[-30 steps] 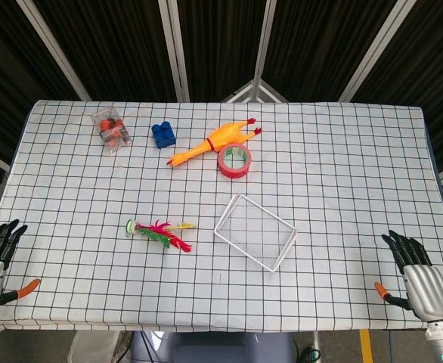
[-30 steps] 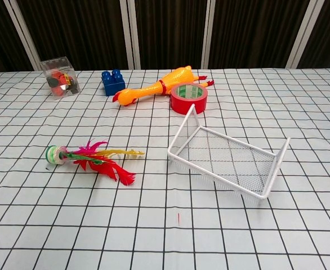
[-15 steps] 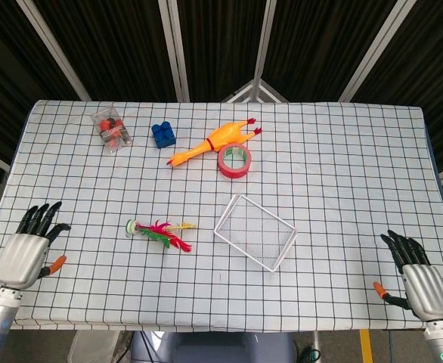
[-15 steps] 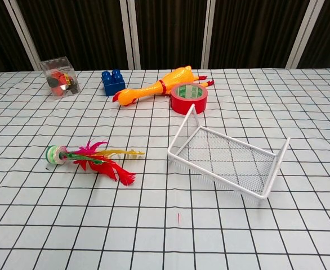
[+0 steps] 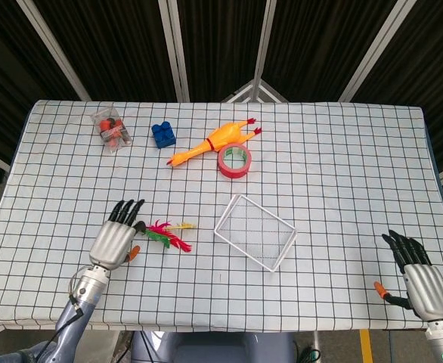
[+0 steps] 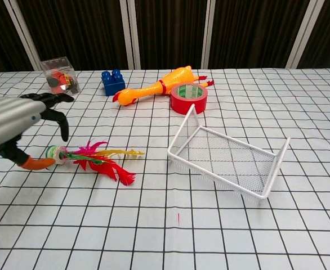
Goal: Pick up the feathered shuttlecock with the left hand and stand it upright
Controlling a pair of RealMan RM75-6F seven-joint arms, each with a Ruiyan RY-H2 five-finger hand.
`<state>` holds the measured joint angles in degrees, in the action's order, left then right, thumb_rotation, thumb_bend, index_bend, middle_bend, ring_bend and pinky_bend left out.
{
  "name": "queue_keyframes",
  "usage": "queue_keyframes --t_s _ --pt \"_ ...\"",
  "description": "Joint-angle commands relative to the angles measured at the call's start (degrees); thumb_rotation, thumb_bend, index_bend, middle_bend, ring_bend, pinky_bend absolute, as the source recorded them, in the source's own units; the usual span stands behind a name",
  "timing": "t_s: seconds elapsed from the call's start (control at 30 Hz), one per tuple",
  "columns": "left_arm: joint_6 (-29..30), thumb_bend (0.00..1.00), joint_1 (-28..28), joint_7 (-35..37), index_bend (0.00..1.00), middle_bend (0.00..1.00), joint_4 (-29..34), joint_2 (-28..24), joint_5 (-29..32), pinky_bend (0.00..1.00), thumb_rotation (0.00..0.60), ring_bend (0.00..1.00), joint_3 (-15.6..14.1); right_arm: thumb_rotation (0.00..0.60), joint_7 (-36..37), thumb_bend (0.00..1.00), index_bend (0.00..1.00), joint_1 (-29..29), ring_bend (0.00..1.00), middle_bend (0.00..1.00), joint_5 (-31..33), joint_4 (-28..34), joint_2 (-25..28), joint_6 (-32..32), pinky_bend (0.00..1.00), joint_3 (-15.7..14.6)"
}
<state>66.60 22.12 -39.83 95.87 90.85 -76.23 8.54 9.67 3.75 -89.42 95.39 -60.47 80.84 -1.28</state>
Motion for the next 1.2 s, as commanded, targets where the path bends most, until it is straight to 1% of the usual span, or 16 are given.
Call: queue_keyframes --t_s 0.03,0.3,0.47,0.57,0.63,0.73,0.83,0.93,1.07,1.2 --pt "-0.6 0.4 2.5 -3.5 0.44 0.02 -3.3 5.7 2.5 0.0 0.6 0.0 0.4 0.6 0.3 0.34 0.0 0.0 0.0 0.0 -0.1 0.0 0.1 0.0 0.0 0.0" --pt "-0.3 0.44 4.9 -5.3 0.48 0.04 -7.1 11.8 3.9 0.0 0.6 0.0 0.9 0.6 0.5 0.34 0.0 0.1 0.0 0.0 -0.1 0.0 0.1 -0.1 0.0 -0.1" --pt "0.5 0.49 5.9 -5.0 0.5 0.05 -8.4 13.7 3.8 0.0 0.6 0.0 0.8 0.6 0.6 0.34 0.0 0.1 0.0 0.0 0.1 0.0 0.1 -0.2 0.0 0.0" --pt "0.9 0.54 5.9 -4.6 0.52 0.06 -8.5 13.8 3.6 0.0 0.6 0.0 0.3 0.6 0.6 0.34 0.0 0.1 0.0 0.0 0.0 -0.1 0.2 -0.2 0.0 0.0" --pt "1.5 0.54 5.8 -4.3 0.53 0.06 -8.5 13.7 3.0 0.0 0.6 0.0 -0.3 0.6 0.6 0.34 0.0 0.1 0.0 0.0 0.1 -0.1 0.2 -0.2 0.0 0.0" --pt "2.5 0.53 5.5 -3.7 0.52 0.05 -8.6 13.0 2.5 0.0 0.6 0.0 -0.9 0.6 0.4 0.34 0.0 0.1 0.0 0.0 0.0 0.0 0.2 -0.2 0.0 0.0" --pt "2.7 0.5 5.4 -3.5 0.48 0.05 -8.5 12.5 2.9 0.0 0.6 0.0 -1.1 0.6 0.2 0.34 0.0 0.0 0.0 0.0 0.0 0.0 0.1 -0.1 0.0 -0.1" --pt "2.8 0.49 5.4 -3.4 0.46 0.04 -8.4 12.0 3.3 0.0 0.6 0.0 -1.3 0.6 0.1 0.34 0.0 0.0 0.0 0.0 0.0 0.1 0.1 0.0 0.0 0.0" --pt "3.0 0.49 5.3 -3.0 0.46 0.04 -8.4 11.7 3.4 0.0 0.6 0.0 -1.6 0.6 0.0 0.34 0.0 0.0 0.0 0.0 0.1 0.1 0.1 -0.1 0.0 0.0" --pt "3.1 0.5 5.4 -2.4 0.5 0.04 -8.3 11.7 3.6 0.0 0.6 0.0 -1.7 0.6 0.0 0.34 0.0 0.0 0.0 0.0 0.1 0.1 0.1 -0.1 0.0 0.0"
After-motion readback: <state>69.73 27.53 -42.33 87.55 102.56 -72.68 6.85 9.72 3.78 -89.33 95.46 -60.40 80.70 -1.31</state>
